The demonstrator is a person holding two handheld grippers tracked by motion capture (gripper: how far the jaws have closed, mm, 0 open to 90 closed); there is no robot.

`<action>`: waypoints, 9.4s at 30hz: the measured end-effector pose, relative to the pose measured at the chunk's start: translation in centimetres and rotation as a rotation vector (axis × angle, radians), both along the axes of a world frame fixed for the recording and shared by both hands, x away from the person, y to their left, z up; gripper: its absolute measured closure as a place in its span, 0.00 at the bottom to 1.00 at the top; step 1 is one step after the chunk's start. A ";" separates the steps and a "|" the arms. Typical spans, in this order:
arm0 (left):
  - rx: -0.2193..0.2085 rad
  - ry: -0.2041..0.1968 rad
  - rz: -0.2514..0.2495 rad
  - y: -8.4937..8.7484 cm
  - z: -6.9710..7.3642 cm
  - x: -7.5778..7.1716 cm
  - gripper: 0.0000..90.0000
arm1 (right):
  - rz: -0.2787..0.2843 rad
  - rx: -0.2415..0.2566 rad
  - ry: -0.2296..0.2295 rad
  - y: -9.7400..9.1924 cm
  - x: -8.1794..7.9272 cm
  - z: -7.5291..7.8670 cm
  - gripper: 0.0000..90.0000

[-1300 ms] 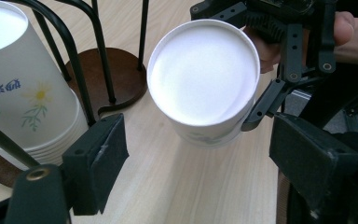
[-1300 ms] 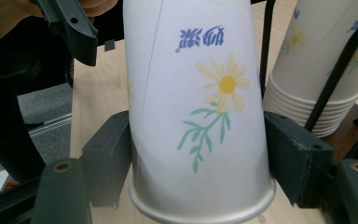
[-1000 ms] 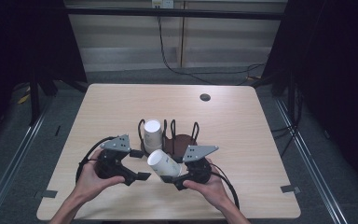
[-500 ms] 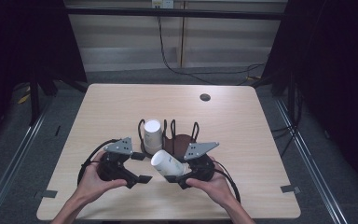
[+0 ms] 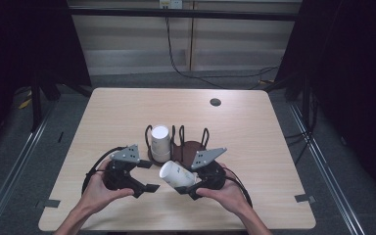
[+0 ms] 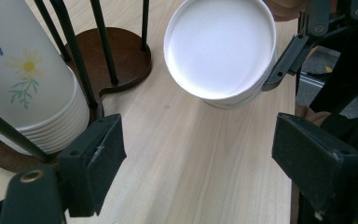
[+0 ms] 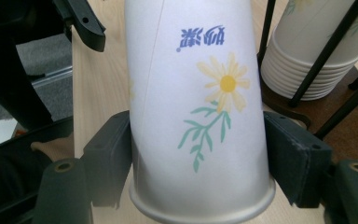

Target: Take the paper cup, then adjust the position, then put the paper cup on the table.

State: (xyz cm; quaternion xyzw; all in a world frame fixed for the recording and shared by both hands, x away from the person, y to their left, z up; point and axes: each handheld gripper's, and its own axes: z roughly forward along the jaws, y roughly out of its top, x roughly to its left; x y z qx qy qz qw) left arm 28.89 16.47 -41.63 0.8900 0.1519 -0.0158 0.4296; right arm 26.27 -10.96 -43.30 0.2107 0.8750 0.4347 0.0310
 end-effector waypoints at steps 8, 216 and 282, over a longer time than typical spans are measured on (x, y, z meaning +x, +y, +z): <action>0.012 0.005 -0.010 -0.1 -0.2 -0.1 0.19 | 0.014 -0.030 0.013 0.2 0.2 -0.1 0.32; -0.098 -0.010 -0.012 1.0 -1.8 -1.6 0.41 | -0.009 0.126 0.009 -1.5 0.2 0.7 0.15; -0.265 0.005 -0.076 0.2 -1.4 -1.9 0.41 | 0.076 0.381 0.059 -0.7 0.5 -0.5 0.22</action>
